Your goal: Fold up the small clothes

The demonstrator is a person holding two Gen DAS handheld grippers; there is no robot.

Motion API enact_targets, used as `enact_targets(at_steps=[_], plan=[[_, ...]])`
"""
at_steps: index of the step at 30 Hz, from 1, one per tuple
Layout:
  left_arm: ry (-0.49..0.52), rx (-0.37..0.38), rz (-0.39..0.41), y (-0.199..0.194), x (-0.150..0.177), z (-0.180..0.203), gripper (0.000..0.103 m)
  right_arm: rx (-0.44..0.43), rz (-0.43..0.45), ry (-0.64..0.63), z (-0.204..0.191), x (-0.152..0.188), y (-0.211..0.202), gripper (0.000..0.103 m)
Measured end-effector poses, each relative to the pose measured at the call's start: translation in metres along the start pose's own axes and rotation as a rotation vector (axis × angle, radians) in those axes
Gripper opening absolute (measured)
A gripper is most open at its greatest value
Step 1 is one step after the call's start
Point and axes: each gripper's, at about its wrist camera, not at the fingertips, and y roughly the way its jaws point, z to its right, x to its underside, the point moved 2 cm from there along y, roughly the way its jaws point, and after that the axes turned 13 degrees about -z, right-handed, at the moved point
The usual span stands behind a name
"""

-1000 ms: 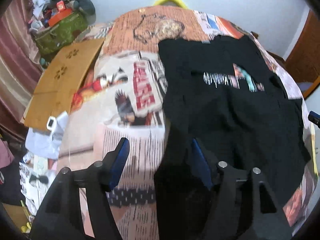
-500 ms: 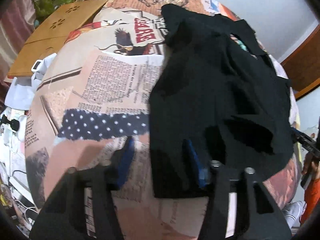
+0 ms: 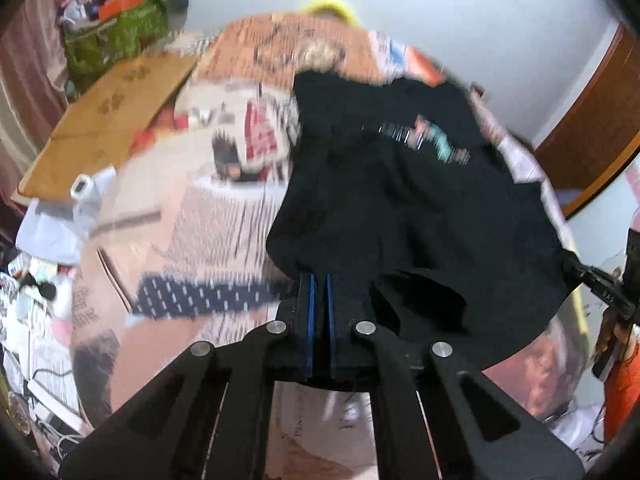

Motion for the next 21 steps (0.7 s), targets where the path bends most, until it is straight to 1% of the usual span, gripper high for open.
enact_targets(at_steps=[4,6,7,10,12,14,17,20,21], plan=[[0.032,0.019,0.12,-0.046,-0.022,0.015,0.005,-0.029,0.119,-0.012,-0.004,-0.022,-0.039,0.006],[0.049,0.006,0.169,-0.062,-0.035,0.024,0.005,-0.032,0.177,-0.025,-0.008,-0.035,-0.058,0.006],[0.06,0.001,0.209,-0.075,-0.044,0.03,0.005,-0.03,0.209,-0.034,-0.011,-0.043,-0.068,0.006],[0.069,-0.002,0.272,-0.095,-0.064,0.036,0.005,-0.02,0.284,-0.05,-0.02,-0.062,-0.089,0.006],[0.066,-0.03,0.315,-0.106,-0.085,0.039,0.005,-0.007,0.335,-0.057,-0.021,-0.08,-0.102,0.006],[0.056,-0.054,0.338,-0.111,-0.103,0.038,0.005,0.006,0.37,-0.061,-0.022,-0.095,-0.11,0.006],[0.029,-0.073,0.341,-0.108,-0.134,0.031,0.005,0.03,0.405,-0.061,-0.017,-0.121,-0.113,0.006],[-0.001,-0.124,0.336,-0.095,-0.166,0.024,0.005,0.045,0.408,-0.053,-0.011,-0.149,-0.106,0.006],[-0.009,-0.13,0.331,-0.09,-0.173,0.021,0.005,0.052,0.406,-0.051,-0.01,-0.155,-0.103,0.006]])
